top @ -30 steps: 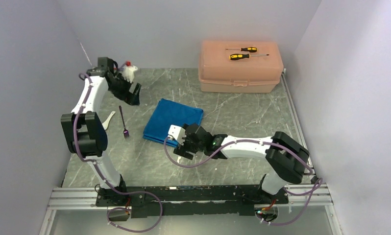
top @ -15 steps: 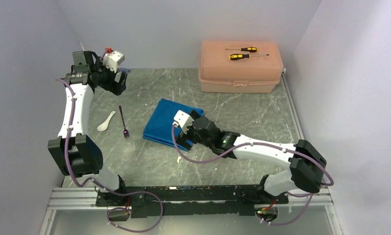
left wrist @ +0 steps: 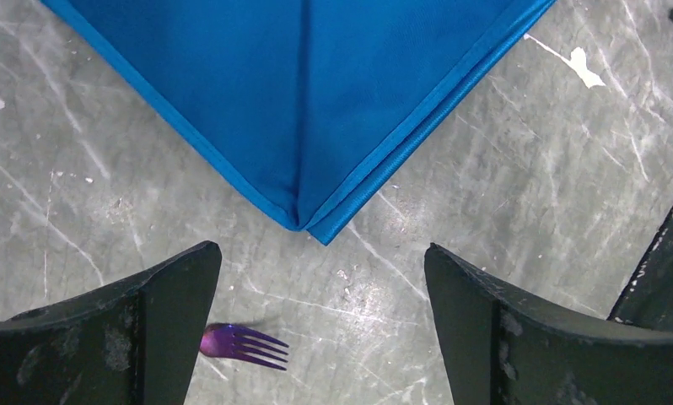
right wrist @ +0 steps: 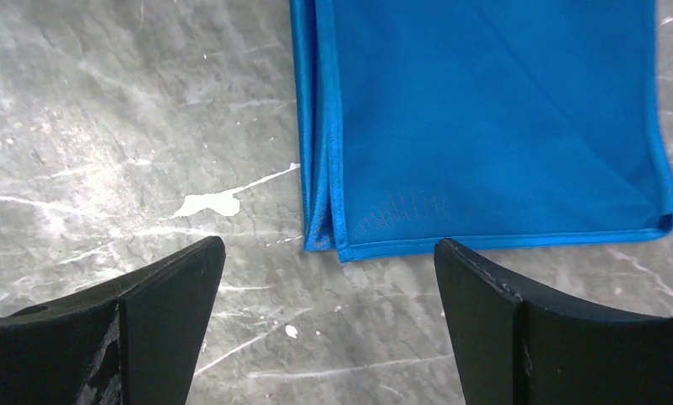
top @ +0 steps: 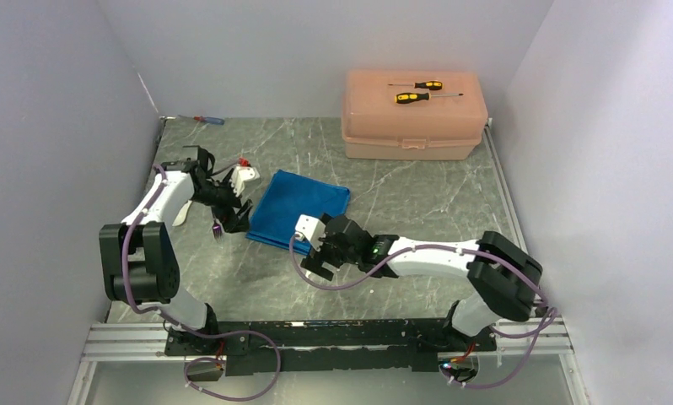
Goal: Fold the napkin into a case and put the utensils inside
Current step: Smooth out the upper triangle-folded napkin at the center of the board, then pick up the upper triangle-folded napkin from the center of the board, then turn over the upper triangle folded napkin at the center of the board, then smooth out the lower triangle-folded napkin at the center of the board.
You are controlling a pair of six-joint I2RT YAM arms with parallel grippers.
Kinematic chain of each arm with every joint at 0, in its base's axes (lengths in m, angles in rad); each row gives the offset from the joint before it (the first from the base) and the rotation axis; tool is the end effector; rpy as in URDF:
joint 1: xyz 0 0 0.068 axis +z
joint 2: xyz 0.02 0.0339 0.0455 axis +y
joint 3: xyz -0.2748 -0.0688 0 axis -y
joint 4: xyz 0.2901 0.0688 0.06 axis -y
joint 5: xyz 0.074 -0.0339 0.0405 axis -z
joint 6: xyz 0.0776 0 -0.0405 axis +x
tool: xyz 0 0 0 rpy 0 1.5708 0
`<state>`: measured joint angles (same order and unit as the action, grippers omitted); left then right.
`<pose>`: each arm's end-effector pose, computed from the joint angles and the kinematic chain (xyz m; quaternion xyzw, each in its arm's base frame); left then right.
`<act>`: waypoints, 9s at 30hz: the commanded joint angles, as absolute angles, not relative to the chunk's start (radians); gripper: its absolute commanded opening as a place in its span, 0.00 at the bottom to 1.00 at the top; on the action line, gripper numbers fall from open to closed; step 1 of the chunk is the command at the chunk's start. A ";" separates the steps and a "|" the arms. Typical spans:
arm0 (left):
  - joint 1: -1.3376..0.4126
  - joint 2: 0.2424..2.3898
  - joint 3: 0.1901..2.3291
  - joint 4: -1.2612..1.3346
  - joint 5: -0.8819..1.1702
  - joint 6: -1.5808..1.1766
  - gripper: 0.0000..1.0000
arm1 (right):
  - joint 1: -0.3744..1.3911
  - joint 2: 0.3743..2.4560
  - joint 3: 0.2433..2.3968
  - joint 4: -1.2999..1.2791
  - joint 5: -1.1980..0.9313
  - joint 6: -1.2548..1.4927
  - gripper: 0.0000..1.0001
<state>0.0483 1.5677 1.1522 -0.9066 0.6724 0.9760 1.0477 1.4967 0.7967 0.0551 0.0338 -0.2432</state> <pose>0.3439 -0.0318 0.1955 0.4557 0.8194 -0.2280 0.2625 0.1928 0.3290 0.1554 -0.5321 0.7192 0.1609 0.4168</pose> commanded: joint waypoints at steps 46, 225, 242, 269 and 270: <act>-0.097 1.441 0.797 -0.750 0.653 1.706 0.79 | 0.961 1.726 0.758 0.286 -0.033 -0.242 0.60; -0.057 2.072 1.756 -0.991 0.619 0.546 0.34 | 0.553 1.851 1.069 0.086 -0.208 0.621 0.01; -0.074 1.960 1.639 -1.047 0.701 0.578 0.36 | 0.542 1.876 1.115 -0.020 -0.116 0.505 0.00; -0.115 1.994 1.666 -0.971 0.730 0.508 0.43 | 0.538 1.738 1.145 -0.057 -0.035 0.450 0.41; -0.119 2.022 1.682 -0.976 0.738 0.506 0.43 | 0.540 1.727 1.143 -0.063 -0.035 0.450 0.42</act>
